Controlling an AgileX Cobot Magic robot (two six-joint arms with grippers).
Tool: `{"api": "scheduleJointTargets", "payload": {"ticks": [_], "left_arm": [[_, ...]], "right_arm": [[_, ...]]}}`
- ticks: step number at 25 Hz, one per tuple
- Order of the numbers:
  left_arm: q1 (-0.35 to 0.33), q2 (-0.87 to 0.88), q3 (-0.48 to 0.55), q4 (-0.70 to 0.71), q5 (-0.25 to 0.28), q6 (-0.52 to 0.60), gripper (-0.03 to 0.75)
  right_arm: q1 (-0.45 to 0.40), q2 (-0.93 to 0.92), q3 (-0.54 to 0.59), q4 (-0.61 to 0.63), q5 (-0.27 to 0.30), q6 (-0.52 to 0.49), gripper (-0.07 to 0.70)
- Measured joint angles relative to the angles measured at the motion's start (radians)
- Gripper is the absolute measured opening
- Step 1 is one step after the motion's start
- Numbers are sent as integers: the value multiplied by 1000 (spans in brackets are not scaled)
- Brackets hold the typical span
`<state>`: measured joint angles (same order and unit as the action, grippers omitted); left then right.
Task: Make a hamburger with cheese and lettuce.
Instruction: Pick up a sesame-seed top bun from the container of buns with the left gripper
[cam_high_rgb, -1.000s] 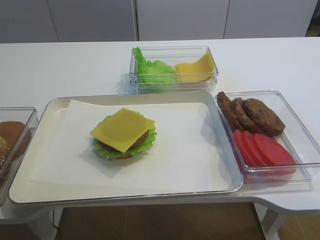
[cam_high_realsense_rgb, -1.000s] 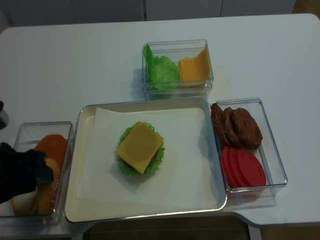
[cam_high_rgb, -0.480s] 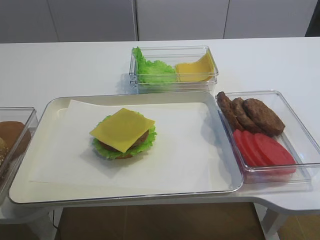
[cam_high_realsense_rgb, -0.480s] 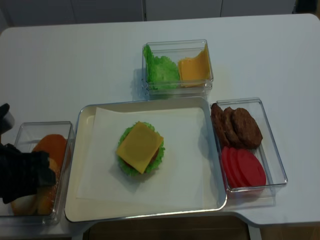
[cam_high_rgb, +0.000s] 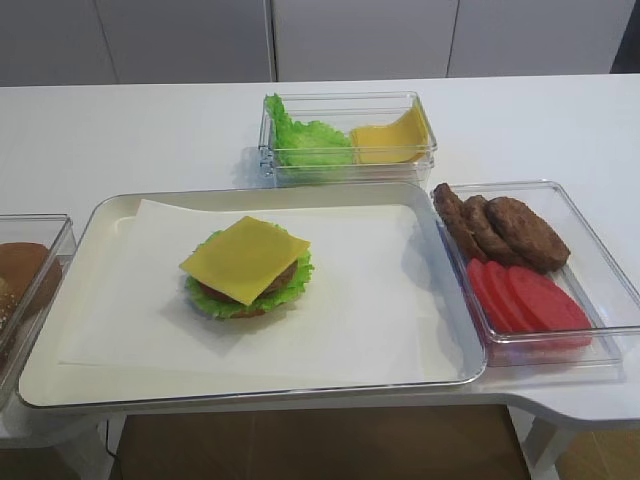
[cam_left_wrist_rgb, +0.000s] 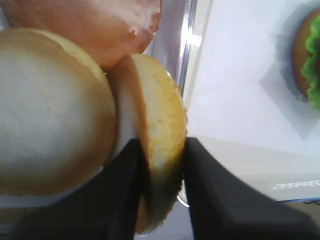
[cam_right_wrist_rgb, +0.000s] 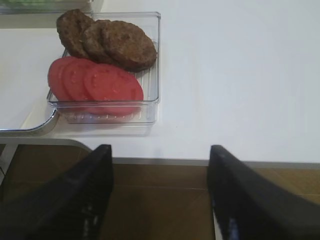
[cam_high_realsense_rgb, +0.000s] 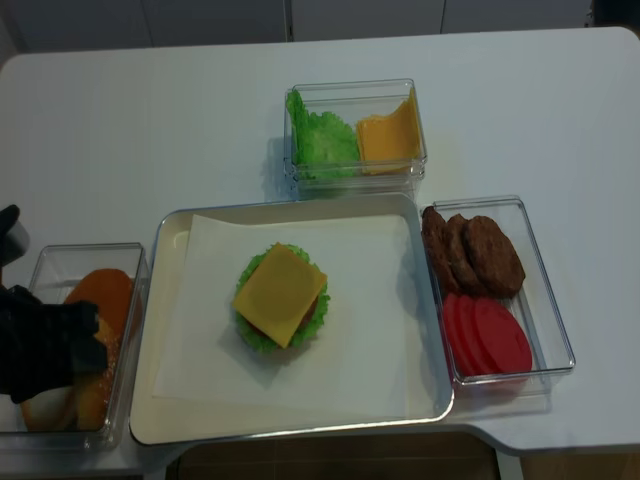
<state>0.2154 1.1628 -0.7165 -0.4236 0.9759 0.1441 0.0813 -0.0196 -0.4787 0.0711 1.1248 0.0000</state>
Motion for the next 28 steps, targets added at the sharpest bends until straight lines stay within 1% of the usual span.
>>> {"api": "scheduleJointTargets", "payload": {"ticks": [11,22,28], "left_arm": [[0,-2,-2,0,6,0,188],[0,-77,-6,2,16,0,187],[0,-116,-67,2,32,0,187]], "right_arm": [[0,0,0,0,0,0,450],[0,0,0,0,0,0,450],[0,0,0,0,0,0,450]]}}
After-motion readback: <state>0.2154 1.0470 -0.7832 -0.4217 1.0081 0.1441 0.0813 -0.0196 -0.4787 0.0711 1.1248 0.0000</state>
